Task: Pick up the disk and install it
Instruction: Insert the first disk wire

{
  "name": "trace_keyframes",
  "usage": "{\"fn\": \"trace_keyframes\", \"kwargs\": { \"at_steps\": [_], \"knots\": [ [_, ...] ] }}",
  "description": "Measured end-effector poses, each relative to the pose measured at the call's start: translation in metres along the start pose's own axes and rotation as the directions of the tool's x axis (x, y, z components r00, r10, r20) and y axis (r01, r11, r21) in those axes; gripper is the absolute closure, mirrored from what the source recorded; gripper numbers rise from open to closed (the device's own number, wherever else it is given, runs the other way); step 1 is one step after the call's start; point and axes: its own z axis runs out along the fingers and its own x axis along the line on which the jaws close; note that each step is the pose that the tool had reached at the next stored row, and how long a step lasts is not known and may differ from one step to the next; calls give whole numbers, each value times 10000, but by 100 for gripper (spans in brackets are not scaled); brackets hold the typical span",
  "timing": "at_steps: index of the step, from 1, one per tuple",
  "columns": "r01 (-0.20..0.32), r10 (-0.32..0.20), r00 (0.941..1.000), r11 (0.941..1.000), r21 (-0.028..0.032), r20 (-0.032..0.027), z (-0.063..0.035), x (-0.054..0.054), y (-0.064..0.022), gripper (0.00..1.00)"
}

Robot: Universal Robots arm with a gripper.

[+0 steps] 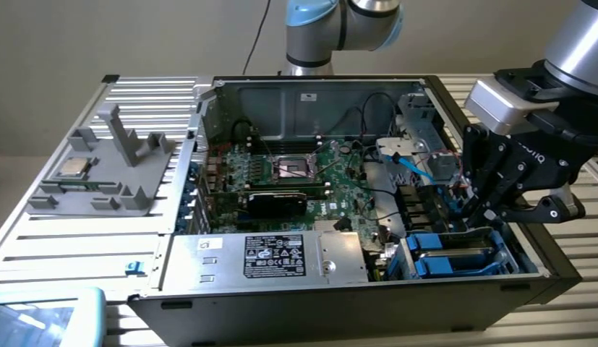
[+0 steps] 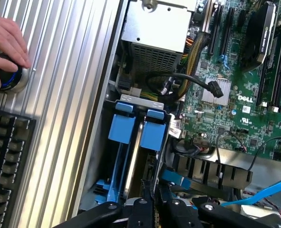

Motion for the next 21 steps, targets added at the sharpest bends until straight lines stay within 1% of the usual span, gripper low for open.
{"fn": "trace_keyframes", "kwargs": {
  "at_steps": [2,6,10,14,15,17,20,21],
  "knots": [
    [-129,129,9999,9999,-2,0,2,0,0,84],
    [-637,637,9980,9980,-4,37,12,-1,1,84],
    [-1193,1193,9928,9929,-9,75,23,-1,1,84],
    [-1452,1452,9894,9894,-11,92,45,-3,9,84],
    [-1494,1494,9887,9888,-11,90,55,-4,14,84],
    [-1560,1560,9877,9878,-14,59,75,-8,28,84],
    [-1588,1588,9873,9873,-15,39,79,-11,37,84],
    [-1593,1593,9872,9872,-18,-23,81,-16,41,84]
  ]
}}
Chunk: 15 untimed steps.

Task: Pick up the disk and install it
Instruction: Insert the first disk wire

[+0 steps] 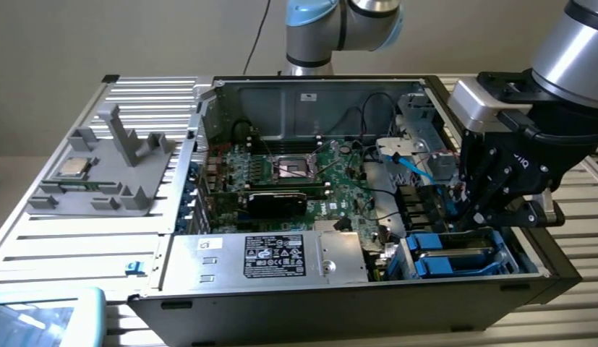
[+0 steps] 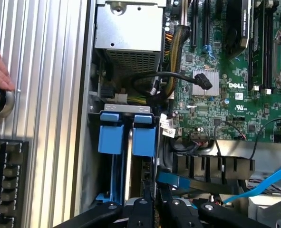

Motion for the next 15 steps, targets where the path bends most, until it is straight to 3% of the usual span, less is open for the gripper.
{"fn": "trace_keyframes", "kwargs": {
  "at_steps": [3,4,11,15],
  "knots": [
    [-24,24,9994,10000,-2,-340,5,-6,10,84],
    [-27,26,9992,10000,-2,-389,6,-12,12,84],
    [-85,85,9992,10000,0,-386,15,-19,50,84],
    [-294,296,9989,9995,65,-375,21,-20,50,84]
  ]
}}
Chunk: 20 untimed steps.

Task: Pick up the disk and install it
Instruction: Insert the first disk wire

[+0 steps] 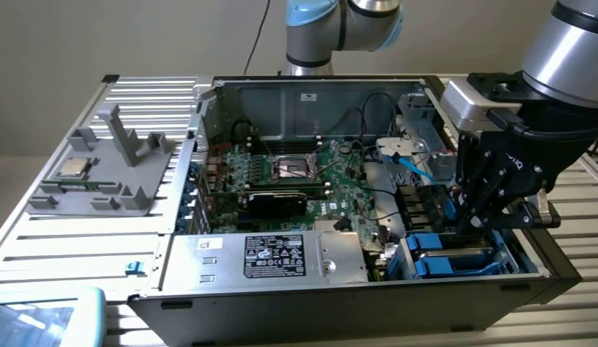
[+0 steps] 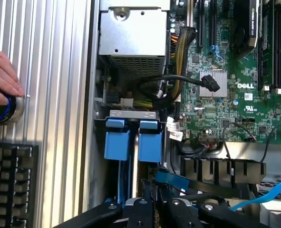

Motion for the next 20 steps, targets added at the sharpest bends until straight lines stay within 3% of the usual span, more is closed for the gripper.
{"fn": "trace_keyframes", "kwargs": {
  "at_steps": [8,20],
  "knots": [
    [-56,56,10000,10000,1,-71,22,-5,-1,84],
    [-56,56,10000,10000,5,-70,56,-7,-5,84]
  ]
}}
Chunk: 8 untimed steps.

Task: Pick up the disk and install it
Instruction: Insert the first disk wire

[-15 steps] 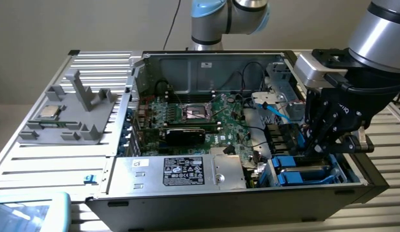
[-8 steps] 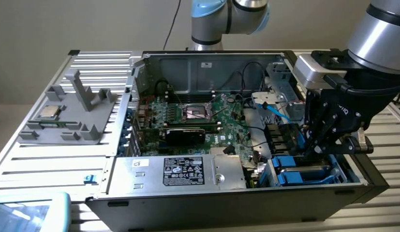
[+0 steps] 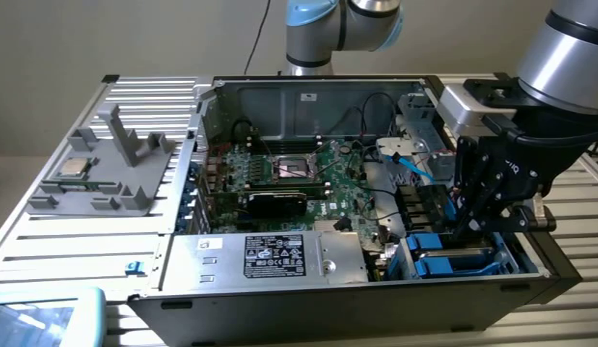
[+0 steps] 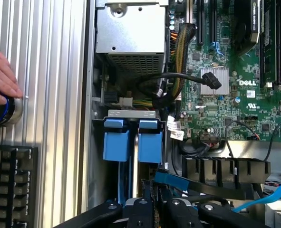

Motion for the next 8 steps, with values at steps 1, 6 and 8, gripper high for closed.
{"fn": "trace_keyframes", "kwargs": {
  "at_steps": [1,6,8],
  "knots": [
    [0,0,10000,10000,4,1,2,-1,0,84],
    [-2,2,10000,10000,33,-1,10,-13,-1,84],
    [-3,3,10000,10000,39,-1,14,-18,-1,84]
  ]
}}
